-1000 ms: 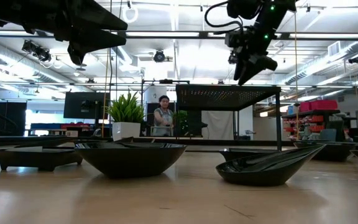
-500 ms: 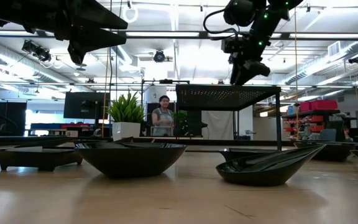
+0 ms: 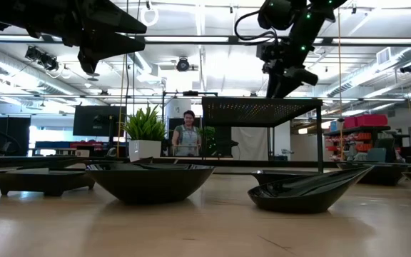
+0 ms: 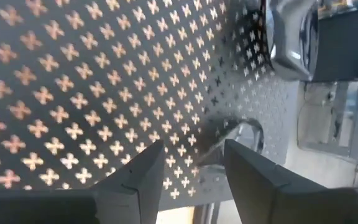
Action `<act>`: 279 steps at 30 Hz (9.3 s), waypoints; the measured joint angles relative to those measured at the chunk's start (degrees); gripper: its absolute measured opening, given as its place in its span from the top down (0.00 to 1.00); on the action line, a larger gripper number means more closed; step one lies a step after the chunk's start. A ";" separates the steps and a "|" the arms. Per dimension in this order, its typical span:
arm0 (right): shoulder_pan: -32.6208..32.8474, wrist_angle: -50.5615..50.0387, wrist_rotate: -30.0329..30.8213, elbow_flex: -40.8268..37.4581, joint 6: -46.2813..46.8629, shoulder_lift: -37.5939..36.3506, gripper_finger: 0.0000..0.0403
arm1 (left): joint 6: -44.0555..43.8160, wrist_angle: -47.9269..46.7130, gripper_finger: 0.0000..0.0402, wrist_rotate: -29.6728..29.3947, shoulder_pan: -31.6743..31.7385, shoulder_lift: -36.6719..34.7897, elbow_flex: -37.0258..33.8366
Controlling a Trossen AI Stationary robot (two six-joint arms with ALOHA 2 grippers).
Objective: Pick & Place Mini shaped plates
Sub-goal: Put the square plate on the shelf, then stack the leaf shaped plate on top of the leaf shaped plate on the shelf
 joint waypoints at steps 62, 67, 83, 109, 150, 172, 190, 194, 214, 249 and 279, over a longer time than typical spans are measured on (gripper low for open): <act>60.79 14.43 -1.82 0.07 58.81 6.56 0.58 | 0.64 0.83 0.56 0.01 0.00 0.00 0.00; 58.04 10.88 -0.79 0.07 66.28 11.47 0.58 | 0.93 0.83 0.56 0.01 0.00 0.00 0.00; 44.21 11.44 -6.78 0.07 77.93 23.08 0.55 | 3.65 0.85 0.56 0.01 0.00 0.00 0.00; 45.73 12.06 -13.37 -2.97 53.08 18.88 0.54 | 2.99 0.83 0.56 0.45 0.00 0.00 0.00; 49.43 25.14 -7.60 -10.05 9.87 22.16 0.73 | 2.96 1.05 0.56 0.45 0.04 0.02 -0.04; 50.83 26.76 -0.24 -10.21 9.47 22.09 0.97 | 2.94 1.05 0.56 0.43 0.04 0.02 -0.04; 53.83 36.75 26.59 -8.77 8.26 10.41 0.97 | 2.72 1.12 0.56 0.43 0.07 0.02 -0.04; 51.10 34.41 30.74 -2.95 12.22 7.29 0.98 | 2.72 1.14 0.56 0.21 0.11 0.02 -0.04; 27.77 -2.59 15.55 23.53 28.11 13.04 0.98 | 2.69 0.81 0.56 0.01 0.13 0.02 -0.02; 15.36 -4.01 8.17 23.43 25.37 22.61 0.97 | 2.55 0.81 0.56 0.21 0.37 0.00 -0.02; 11.44 -3.43 3.19 23.43 24.82 22.40 0.71 | 2.52 0.81 0.56 0.21 0.35 0.00 -0.02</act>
